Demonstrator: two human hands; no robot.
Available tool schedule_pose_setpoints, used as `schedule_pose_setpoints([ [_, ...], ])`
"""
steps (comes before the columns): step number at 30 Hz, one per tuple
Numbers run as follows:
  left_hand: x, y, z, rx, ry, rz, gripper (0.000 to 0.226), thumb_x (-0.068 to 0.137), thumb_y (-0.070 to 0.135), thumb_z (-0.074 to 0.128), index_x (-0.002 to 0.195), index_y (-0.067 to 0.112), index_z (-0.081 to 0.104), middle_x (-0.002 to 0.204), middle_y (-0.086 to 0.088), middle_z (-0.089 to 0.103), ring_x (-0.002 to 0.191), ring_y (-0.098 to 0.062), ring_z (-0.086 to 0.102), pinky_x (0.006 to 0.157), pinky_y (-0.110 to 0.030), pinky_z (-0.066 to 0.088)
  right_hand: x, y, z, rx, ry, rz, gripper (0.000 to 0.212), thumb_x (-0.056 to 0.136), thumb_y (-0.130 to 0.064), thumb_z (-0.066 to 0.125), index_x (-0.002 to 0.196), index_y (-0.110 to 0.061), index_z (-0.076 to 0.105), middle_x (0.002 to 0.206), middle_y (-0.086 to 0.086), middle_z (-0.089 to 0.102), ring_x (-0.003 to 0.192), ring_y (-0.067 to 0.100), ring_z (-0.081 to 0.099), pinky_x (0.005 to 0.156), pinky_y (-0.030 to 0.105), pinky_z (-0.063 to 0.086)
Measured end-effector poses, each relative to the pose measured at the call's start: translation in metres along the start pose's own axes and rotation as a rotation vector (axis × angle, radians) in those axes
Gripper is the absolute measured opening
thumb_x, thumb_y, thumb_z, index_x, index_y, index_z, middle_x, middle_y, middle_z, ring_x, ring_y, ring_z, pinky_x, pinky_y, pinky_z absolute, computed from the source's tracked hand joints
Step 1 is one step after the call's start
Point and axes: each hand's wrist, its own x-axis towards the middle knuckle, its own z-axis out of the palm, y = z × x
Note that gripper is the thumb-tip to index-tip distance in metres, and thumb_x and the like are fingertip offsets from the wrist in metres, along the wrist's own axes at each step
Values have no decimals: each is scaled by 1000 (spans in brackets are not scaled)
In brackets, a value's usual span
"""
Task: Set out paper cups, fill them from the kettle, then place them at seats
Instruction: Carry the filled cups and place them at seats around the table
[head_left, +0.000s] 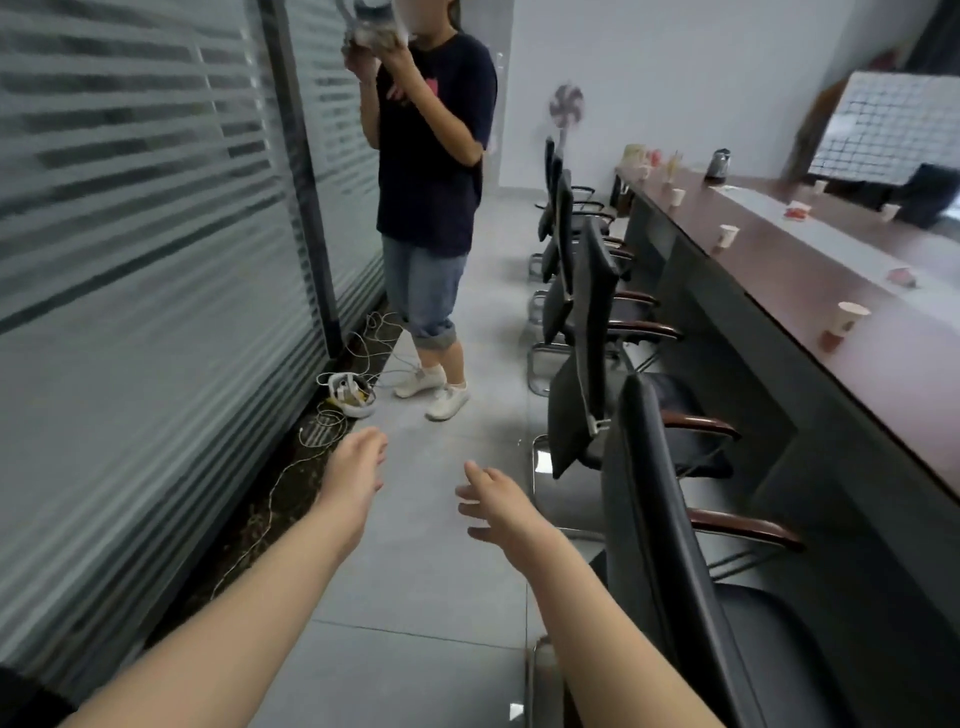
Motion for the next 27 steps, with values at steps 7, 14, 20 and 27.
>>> schedule_pose_setpoints([
  [7,113,7,59,13,-200,35,31,100,17,43,129,12,51,118,-3,53,109,-15,50,86,-34,45,99,-33,-33,43,253,-73,25,99,-38,42,119,-23,45,99,2,53,86,15,50,67,25,41],
  [14,238,24,102,142,-405,-1,26,100,23,43,124,16,51,114,-5,53,100,-18,50,91,-35,42,230,-75,-42,38,304,15,41,71,-65,48,96,-32,55,80,-7,48,68,12,47,54,26,37],
  [20,364,52,138,167,-409,26,29,94,26,51,117,8,57,100,-7,56,95,-23,51,83,-36,42,303,-147,-51,-19,388,-34,57,90,-52,43,132,-13,47,81,-11,45,68,6,43,57,20,33],
  [27,460,61,220,134,-409,4,16,99,21,42,110,16,52,98,-1,54,87,-16,50,92,-40,42,403,-188,-100,-8,447,-81,50,97,-41,44,135,-8,46,96,-10,50,99,19,47,102,41,44],
])
